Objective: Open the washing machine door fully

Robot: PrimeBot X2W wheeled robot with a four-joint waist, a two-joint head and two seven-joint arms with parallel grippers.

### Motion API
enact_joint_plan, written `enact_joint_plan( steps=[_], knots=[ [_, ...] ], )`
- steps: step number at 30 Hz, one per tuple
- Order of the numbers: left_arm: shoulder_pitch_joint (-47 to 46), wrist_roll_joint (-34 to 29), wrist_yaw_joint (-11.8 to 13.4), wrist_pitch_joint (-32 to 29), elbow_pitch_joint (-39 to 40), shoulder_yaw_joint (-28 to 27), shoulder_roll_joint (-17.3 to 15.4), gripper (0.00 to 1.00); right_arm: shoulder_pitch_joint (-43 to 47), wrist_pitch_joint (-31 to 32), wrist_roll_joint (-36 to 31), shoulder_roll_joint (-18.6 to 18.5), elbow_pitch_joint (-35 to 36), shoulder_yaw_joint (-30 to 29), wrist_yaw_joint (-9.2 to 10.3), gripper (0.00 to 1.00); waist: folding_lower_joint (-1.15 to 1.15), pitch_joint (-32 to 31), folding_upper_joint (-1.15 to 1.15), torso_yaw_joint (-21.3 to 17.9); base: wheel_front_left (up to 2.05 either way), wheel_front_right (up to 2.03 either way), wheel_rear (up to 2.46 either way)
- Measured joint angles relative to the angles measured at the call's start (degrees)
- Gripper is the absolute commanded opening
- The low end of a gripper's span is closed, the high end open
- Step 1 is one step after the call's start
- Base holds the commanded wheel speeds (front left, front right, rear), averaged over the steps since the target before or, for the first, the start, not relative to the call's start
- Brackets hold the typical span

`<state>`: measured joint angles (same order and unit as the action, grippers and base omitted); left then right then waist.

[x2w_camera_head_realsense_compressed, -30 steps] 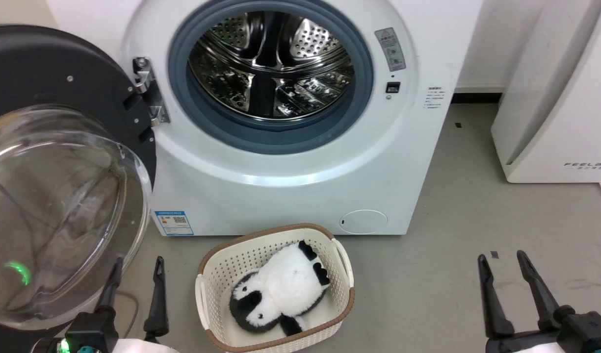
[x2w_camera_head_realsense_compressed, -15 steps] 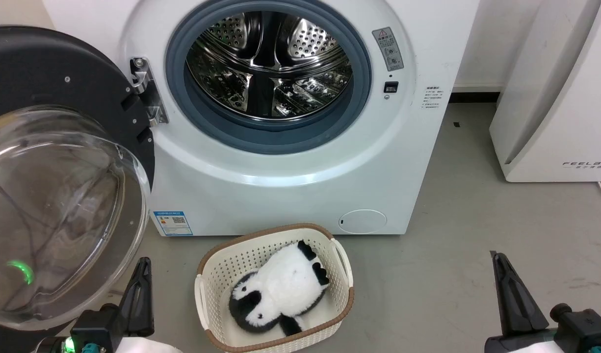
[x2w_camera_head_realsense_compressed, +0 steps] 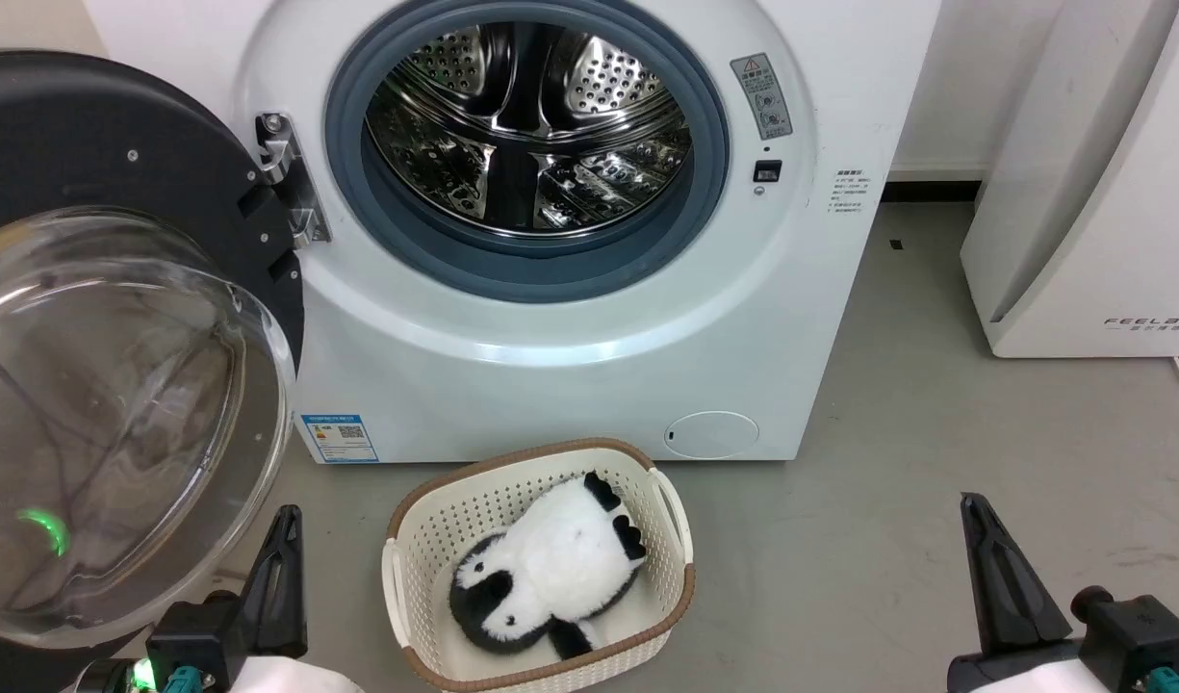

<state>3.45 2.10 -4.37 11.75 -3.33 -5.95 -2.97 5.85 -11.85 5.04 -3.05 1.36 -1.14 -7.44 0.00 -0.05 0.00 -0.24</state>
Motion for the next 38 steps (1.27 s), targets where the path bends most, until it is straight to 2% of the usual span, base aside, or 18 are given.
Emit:
enact_joint_plan(
  steps=[38],
  knots=[
    [-1.1, -0.6, 1.3, -4.4, 1.2, 2.2, 0.0, 0.00, -1.6, 4.4, -1.5, 0.0, -0.5, 0.4, 0.00, 0.00, 0.00, 0.0, 0.00, 0.1, 0.00, 0.00, 0.00]
  ],
)
